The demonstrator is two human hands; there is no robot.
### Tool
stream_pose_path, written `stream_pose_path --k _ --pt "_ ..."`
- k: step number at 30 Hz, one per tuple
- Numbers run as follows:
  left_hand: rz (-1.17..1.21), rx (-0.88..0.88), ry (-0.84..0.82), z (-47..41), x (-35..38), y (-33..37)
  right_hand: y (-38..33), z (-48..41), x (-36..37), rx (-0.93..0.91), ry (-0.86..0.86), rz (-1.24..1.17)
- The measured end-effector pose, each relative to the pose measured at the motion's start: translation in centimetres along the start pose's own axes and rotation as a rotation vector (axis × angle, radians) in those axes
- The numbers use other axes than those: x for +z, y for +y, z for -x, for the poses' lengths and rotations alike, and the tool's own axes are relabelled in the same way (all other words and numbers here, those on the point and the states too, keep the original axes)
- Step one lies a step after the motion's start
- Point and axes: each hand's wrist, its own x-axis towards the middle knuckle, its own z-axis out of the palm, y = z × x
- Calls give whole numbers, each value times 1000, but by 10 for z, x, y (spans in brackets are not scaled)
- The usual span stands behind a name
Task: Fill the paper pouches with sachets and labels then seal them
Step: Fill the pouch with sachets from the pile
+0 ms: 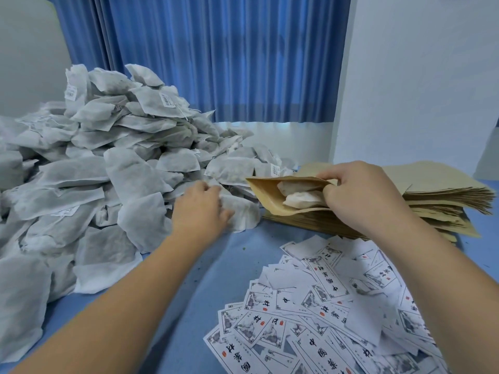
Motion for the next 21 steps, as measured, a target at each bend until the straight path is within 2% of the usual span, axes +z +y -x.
stream_pose_path --k 2,3,8,12,16,21 --pt "113 -164 -140 -9 5 -7 -1 2 1 -4 -2 5" --pt "155 -184 -167 -11 9 -5 -2 3 2 -10 1 7" --pt "-32 -79 -191 -19 29 7 -2 3 5 -18 10 43" --pt "18 -178 -335 -29 35 0 -1 3 4 -4 1 25" --pt "-19 -206 -301 -27 32 0 -1 3 5 5 -7 20" --pt "284 -77 -149 -6 34 2 -2 4 8 -6 13 61"
